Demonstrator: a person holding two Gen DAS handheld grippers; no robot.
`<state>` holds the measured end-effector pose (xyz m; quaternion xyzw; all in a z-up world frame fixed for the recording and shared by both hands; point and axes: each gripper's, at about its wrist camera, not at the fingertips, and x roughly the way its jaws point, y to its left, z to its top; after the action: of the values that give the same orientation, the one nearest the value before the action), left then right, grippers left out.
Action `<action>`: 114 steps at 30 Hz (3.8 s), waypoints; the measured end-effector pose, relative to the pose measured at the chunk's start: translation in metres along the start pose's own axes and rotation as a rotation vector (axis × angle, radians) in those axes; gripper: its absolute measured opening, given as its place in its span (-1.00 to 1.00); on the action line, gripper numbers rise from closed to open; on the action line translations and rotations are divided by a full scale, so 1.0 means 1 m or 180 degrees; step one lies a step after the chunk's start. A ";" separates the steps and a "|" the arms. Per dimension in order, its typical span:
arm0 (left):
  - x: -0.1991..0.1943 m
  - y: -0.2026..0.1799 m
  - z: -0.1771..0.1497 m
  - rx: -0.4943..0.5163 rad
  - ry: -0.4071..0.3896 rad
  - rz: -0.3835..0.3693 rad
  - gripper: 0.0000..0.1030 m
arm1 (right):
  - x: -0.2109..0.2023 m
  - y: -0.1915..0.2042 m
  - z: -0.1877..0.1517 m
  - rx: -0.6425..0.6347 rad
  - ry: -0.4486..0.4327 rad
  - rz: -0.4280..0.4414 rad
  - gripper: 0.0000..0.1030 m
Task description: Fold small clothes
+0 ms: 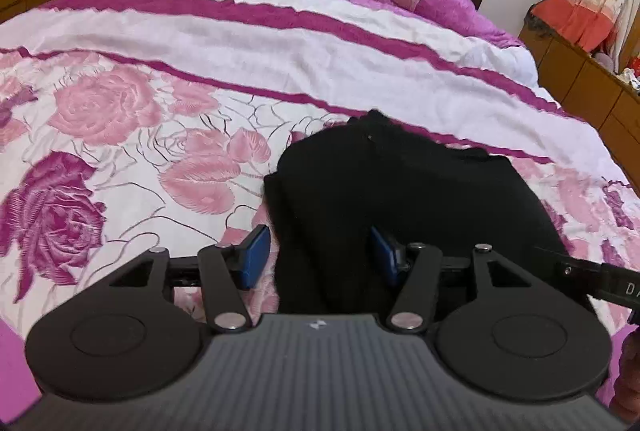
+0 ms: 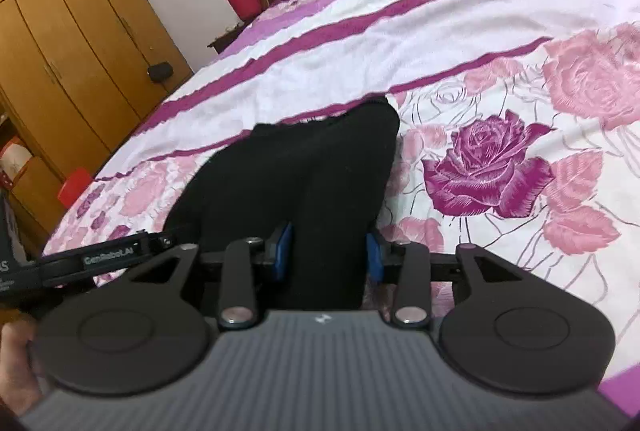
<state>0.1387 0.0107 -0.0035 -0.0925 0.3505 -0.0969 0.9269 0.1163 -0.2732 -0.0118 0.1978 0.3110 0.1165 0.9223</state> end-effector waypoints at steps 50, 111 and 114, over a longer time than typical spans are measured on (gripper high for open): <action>-0.060 -0.048 -0.104 0.0504 0.0374 0.0650 0.95 | -0.064 0.026 -0.114 -0.0509 0.0080 -0.0696 0.41; -0.050 -0.053 -0.110 0.0639 0.0463 0.0686 1.00 | -0.062 0.024 -0.115 -0.0428 0.0075 -0.0674 0.45; -0.050 -0.052 -0.110 0.0640 0.0465 0.0685 1.00 | -0.063 0.023 -0.115 -0.0416 0.0070 -0.0664 0.45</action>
<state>0.0226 -0.0390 -0.0409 0.0461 0.4133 -0.0382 0.9086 -0.0063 -0.2398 -0.0524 0.1026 0.3318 0.0421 0.9368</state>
